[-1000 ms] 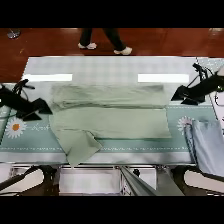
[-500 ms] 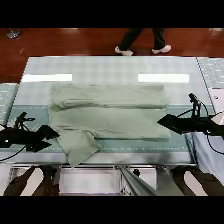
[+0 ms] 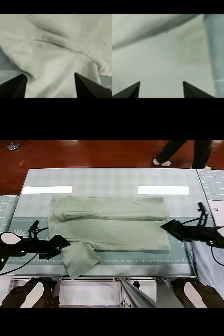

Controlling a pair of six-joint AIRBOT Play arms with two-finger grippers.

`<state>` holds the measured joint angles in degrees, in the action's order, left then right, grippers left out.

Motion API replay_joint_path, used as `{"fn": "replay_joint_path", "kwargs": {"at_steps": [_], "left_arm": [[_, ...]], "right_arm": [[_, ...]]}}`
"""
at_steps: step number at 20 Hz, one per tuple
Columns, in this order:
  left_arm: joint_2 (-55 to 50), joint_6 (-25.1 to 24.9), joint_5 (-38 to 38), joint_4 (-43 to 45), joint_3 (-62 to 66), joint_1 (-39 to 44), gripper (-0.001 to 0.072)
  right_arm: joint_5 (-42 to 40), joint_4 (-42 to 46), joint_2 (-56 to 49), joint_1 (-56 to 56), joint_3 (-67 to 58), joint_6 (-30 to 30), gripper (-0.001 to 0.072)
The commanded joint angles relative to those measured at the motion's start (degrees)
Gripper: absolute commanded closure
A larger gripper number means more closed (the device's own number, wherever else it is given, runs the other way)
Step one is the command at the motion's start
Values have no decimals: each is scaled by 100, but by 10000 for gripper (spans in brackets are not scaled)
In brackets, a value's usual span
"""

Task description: Fold the shirts.

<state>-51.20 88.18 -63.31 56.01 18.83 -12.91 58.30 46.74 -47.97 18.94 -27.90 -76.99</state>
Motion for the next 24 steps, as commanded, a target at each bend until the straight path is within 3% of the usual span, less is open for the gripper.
{"fn": "replay_joint_path", "kwargs": {"at_steps": [1, 2, 3, 4, 7, 11, 14, 19, 20, 21, 22, 23, 24], "left_arm": [[-326, -63, 286, 90, -31, 240, 8], [-367, -155, 289, 90, -28, 236, 20], [-367, -339, 282, 90, -17, 234, 326], [-358, -529, 262, 87, 15, 234, 697], [-361, -721, 90, 87, 225, 234, 689], [-361, -721, 68, 46, 304, 234, 689], [-361, -719, 50, 46, 304, 234, 688], [-361, -717, 168, 46, 306, 234, 688], [-361, -717, 192, 46, 308, 234, 688], [-361, -717, 212, 46, 310, 234, 688], [-361, -719, 214, 48, 332, 232, 688], [-361, -721, 199, 52, 393, 227, 688], [-361, -723, 164, 50, 507, 195, 688]], "right_arm": [[570, 74, 9, 1152, -463, 4, 97], [833, 184, 9, 1436, -501, 22, 97], [1073, 492, 7, 1596, -485, -9, 96], [1246, 931, 9, 1606, -450, -166, 97], [1473, 1928, -85, 1172, -81, -553, 97], [1611, 1965, -852, 256, 254, -503, 96], [1287, 1727, -1355, -70, 249, -487, 97], [505, 597, -1722, -96, 9, -321, 98], [442, 452, -1788, -96, -59, -313, 129], [450, 334, -1858, -96, -118, -216, 283], [511, 251, -1915, -96, -177, 2, 531], [636, 216, -1937, -94, -262, 267, 688], [741, 254, -1937, -87, -391, 328, 687]]}}
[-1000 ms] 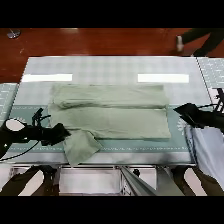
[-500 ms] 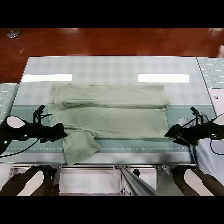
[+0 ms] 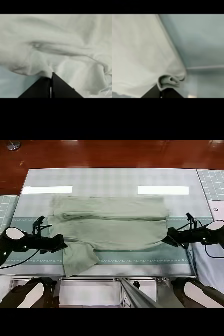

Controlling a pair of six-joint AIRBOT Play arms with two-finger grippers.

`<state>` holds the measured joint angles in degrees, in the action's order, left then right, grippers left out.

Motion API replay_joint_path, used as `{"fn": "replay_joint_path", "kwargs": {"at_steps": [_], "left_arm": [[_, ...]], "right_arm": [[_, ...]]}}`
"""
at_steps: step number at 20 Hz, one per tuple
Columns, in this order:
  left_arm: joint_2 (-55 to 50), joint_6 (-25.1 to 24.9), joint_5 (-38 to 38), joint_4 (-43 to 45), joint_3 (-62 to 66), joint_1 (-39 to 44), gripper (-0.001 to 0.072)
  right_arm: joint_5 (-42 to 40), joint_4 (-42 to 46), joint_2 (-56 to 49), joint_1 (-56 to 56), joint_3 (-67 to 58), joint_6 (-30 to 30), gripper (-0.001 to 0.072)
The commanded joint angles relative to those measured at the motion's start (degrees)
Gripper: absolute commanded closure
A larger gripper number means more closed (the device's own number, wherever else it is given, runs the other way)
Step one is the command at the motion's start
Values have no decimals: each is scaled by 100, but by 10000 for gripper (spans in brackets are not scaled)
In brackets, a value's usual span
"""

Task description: Fold the shirts.

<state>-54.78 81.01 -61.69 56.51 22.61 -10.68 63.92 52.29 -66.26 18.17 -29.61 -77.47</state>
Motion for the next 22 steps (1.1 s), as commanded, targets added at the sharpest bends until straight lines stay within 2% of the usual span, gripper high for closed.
{"fn": "replay_joint_path", "kwargs": {"at_steps": [1, 6, 10, 12, 15, 17, 22], "left_arm": [[-2, -76, -48, 0, 313, -105, 688], [-166, -81, -11, -7, 1467, -470, 689], [-1272, -85, 339, -669, 2435, -466, 688], [-1980, -85, 321, -1005, 3049, -463, 688], [-2817, -79, 262, -1182, 3928, -402, 688], [-3342, -37, 17, -1178, 4503, -356, 688], [-4011, -42, -179, -1178, 5327, -273, 688]], "right_arm": [[264, -216, -107, 20, -413, 374, 687], [271, -286, -199, 17, -1504, 258, 687], [197, -988, -984, -461, -2350, 522, 687], [-234, -767, -1482, -697, -2863, 166, 687], [-195, -658, -2273, -686, -3731, -96, 687], [-173, -306, -2686, -686, -4216, -476, 687], [-155, -295, -3331, -691, -5036, -629, 687]]}}
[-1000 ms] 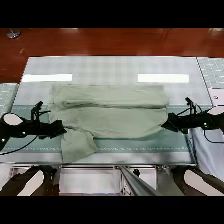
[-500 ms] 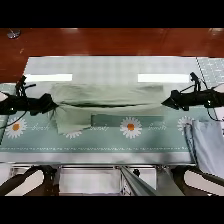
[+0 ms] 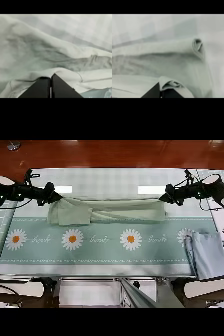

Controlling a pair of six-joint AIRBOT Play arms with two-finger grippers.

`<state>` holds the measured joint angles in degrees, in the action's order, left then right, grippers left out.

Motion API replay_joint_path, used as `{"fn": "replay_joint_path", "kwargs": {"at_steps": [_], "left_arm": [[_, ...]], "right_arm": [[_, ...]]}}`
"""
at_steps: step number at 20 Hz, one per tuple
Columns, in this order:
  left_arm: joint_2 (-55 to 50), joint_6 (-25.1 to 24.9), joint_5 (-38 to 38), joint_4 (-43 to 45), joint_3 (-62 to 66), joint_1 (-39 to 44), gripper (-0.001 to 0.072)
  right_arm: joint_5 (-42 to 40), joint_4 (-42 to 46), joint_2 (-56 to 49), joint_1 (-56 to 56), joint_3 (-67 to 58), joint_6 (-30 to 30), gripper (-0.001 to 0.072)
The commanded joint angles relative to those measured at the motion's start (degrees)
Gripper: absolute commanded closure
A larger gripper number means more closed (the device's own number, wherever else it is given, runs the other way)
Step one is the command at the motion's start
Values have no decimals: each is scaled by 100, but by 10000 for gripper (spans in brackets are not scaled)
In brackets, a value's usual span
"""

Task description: Fold the shirts.

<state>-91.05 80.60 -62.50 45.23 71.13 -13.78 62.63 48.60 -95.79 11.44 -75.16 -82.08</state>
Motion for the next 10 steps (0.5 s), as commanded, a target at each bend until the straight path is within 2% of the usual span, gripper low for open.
{"fn": "replay_joint_path", "kwargs": {"at_steps": [1, 6, 10], "left_arm": [[-450, -2, -98, -48, 597, 46, 688], [-608, -7, -55, -42, 811, 50, 688], [-706, -48, -55, -46, 809, 136, 688]], "right_arm": [[-26, 46, -450, -17, -579, -170, 687], [-232, -925, -669, -20, -789, 229, 687], [-140, -914, -857, -20, -811, 214, 687]]}}
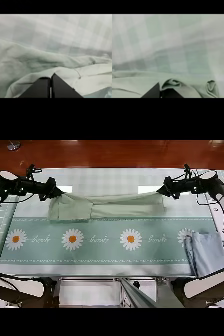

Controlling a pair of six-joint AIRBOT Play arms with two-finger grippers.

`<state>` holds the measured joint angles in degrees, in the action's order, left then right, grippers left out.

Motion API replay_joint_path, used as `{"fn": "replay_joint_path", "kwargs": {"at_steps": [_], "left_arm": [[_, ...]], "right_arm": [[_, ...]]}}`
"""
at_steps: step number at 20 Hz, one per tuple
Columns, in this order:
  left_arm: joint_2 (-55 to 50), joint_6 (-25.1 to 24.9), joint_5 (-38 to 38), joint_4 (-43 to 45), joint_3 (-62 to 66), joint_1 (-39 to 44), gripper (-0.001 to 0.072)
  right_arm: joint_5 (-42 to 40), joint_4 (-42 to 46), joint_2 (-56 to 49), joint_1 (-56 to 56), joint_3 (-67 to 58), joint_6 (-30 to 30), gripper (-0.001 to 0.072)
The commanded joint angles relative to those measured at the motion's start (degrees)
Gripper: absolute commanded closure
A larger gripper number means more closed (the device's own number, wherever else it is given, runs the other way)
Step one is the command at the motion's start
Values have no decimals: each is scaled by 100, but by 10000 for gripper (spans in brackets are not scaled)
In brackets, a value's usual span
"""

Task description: Fold the shirts.

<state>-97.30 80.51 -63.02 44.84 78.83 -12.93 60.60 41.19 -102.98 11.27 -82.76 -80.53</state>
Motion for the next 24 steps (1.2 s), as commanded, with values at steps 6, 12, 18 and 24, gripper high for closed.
{"fn": "replay_joint_path", "kwargs": {"at_steps": [6, 12, 18, 24], "left_arm": [[-120, 691, -1102, 1351, 577, -208, 7], [1075, 981, -1147, 2538, -310, -955, 7], [3530, 562, 1510, 1333, -3126, 304, 7], [3626, 564, 1320, 933, -3257, 1652, 7]], "right_arm": [[1058, -103, -109, 350, -422, 422, 94], [1591, 1650, 146, 1088, -306, -245, 94], [1606, 1185, -291, 529, 44, -166, 95], [1530, 807, -529, -118, -11, -87, 245]]}}
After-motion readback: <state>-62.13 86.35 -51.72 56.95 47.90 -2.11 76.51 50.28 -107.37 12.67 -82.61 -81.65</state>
